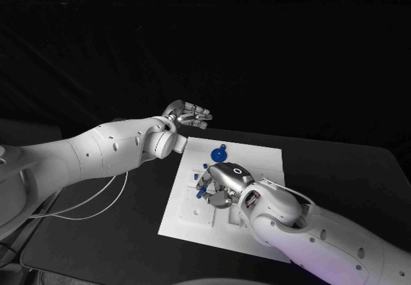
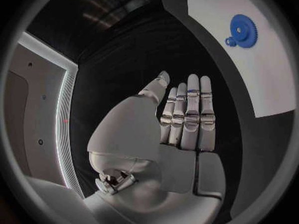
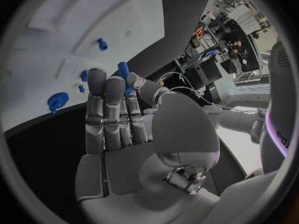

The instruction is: Assemble the parts on the task board

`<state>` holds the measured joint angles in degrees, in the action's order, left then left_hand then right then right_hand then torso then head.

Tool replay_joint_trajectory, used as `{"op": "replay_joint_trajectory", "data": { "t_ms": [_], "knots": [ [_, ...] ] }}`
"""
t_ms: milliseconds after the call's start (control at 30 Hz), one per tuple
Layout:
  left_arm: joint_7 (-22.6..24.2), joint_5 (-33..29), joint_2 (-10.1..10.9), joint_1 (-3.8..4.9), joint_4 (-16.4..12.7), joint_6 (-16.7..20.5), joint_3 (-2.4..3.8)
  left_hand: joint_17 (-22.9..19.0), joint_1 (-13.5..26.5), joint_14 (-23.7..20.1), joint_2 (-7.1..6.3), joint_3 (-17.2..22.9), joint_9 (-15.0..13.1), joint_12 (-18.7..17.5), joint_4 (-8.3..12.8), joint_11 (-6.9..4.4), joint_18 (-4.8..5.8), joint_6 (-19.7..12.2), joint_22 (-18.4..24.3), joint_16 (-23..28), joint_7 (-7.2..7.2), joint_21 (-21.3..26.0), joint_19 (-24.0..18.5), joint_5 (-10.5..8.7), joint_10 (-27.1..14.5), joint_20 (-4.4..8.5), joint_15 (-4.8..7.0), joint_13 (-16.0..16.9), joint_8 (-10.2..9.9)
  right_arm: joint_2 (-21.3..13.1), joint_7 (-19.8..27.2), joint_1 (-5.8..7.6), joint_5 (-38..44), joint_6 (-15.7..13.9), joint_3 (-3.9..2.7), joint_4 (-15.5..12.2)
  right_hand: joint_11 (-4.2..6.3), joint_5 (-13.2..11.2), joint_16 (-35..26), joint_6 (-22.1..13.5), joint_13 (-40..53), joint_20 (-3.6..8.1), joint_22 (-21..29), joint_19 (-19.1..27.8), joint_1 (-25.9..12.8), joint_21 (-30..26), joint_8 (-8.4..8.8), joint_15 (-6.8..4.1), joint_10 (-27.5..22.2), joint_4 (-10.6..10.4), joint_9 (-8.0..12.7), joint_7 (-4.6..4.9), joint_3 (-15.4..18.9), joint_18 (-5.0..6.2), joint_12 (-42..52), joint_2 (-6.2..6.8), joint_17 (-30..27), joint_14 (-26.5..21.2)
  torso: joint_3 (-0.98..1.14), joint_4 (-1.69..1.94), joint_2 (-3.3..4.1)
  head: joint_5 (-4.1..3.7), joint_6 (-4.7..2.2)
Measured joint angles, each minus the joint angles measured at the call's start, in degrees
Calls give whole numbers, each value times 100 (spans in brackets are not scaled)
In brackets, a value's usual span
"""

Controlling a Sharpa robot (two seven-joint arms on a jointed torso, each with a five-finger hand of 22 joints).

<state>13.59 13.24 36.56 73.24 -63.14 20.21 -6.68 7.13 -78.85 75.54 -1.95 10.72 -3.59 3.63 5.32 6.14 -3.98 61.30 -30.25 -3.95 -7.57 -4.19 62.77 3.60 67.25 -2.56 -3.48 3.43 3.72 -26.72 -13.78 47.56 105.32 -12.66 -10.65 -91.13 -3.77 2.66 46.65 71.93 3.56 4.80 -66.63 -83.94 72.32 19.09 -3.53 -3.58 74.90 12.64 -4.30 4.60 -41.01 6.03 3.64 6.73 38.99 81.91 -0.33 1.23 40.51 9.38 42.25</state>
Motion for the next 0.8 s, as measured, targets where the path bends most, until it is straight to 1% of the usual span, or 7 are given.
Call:
{"op": "replay_joint_trajectory", "data": {
  "t_ms": [67, 200, 233, 367, 533, 633, 800],
  "knots": [
    [0, -1, -16, 0, 4, -3, 0, 3, 0, 0, 0, 0, 0, 0, 0, 0, 0, 0, 1, 0, 0, 0, 0, 0, 0, 0, 0, 0, 0, 67, 14, 6, 63, -9, 50, 11, 7, 0, -1, 0, 0, 0, -5, 0, 0, 5, 0, -11, 8, 11, -3, 0, -11, 0, 0, 0, 3, 12, -1, -2, 0, 9, 1],
    [0, -1, -40, -1, 8, -13, -1, 3, 0, 0, 0, 0, 0, 0, 0, 0, 0, 0, 1, 0, 0, 0, 0, 0, 0, 0, 0, 0, 0, 190, 30, 18, 186, -33, 211, 81, 6, 0, -1, 0, 0, -1, -10, 0, 0, 6, 5, -11, 9, 18, -3, 0, -3, 1, 0, 0, 3, 12, -2, -4, 3, 26, 8],
    [-1, -2, -44, -1, 9, -17, -1, 3, 0, 0, 0, 0, 0, 0, 0, 0, 0, 0, 1, 0, 0, 0, 0, 0, 0, 0, 0, 0, 0, 224, 34, 17, 219, -37, 262, 109, 6, 0, -1, 0, 0, -1, -10, 0, 0, 6, 5, -10, 9, 19, -3, 0, -3, 1, 0, 0, 3, 12, -2, -4, 4, 33, 10],
    [-2, -2, -50, -3, 15, -26, -3, 2, 0, 0, 0, 0, 0, 0, 0, 0, 0, 0, 1, 0, 0, 0, 0, 0, 0, 0, 0, 0, 0, 312, 43, 12, 327, -41, 401, 203, 4, 0, -7, -1, 0, -1, -10, -1, 0, 5, 6, -10, 11, 19, -3, 0, -2, 2, 0, 0, 3, 13, -2, -3, 7, 57, 31],
    [-5, -2, -50, -4, 23, -37, -3, 2, 0, 0, 0, 0, 0, 0, 0, 0, 0, 0, 1, 0, 0, 0, 0, 0, 0, 0, 0, 0, 0, 378, 44, 15, 447, -38, 497, 294, 1, 0, -12, -1, 0, -3, -15, -2, 1, -26, 8, -9, 14, 38, -2, 1, -16, 2, -1, -1, 3, 13, 1, -1, 8, 79, 59],
    [-7, -2, -51, -4, 27, -44, -4, 2, 0, 0, 0, 0, 0, 0, 0, 0, 0, 0, 1, 0, 0, 0, 0, 0, 0, 0, 0, 0, 0, 389, 43, 15, 512, -29, 527, 323, 1, 0, -12, -1, 0, -11, -15, -10, 1, -26, 9, -2, 14, 42, -2, 1, -12, 2, -2, -1, 2, 20, 0, -3, 8, 81, 69],
    [-10, -2, -54, -5, 30, -52, -4, 1, 0, 0, 0, 0, 0, 0, 0, 0, 0, 0, 1, 0, 0, 0, 0, 0, 0, 0, 0, 0, 0, 388, 32, 16, 585, -8, 548, 342, 2, 0, -12, -2, 0, -11, -15, -10, 1, -26, 10, -2, 14, 42, -1, 1, -11, 3, -3, -1, 2, 20, -2, -6, 7, 85, 80]
  ]
}}
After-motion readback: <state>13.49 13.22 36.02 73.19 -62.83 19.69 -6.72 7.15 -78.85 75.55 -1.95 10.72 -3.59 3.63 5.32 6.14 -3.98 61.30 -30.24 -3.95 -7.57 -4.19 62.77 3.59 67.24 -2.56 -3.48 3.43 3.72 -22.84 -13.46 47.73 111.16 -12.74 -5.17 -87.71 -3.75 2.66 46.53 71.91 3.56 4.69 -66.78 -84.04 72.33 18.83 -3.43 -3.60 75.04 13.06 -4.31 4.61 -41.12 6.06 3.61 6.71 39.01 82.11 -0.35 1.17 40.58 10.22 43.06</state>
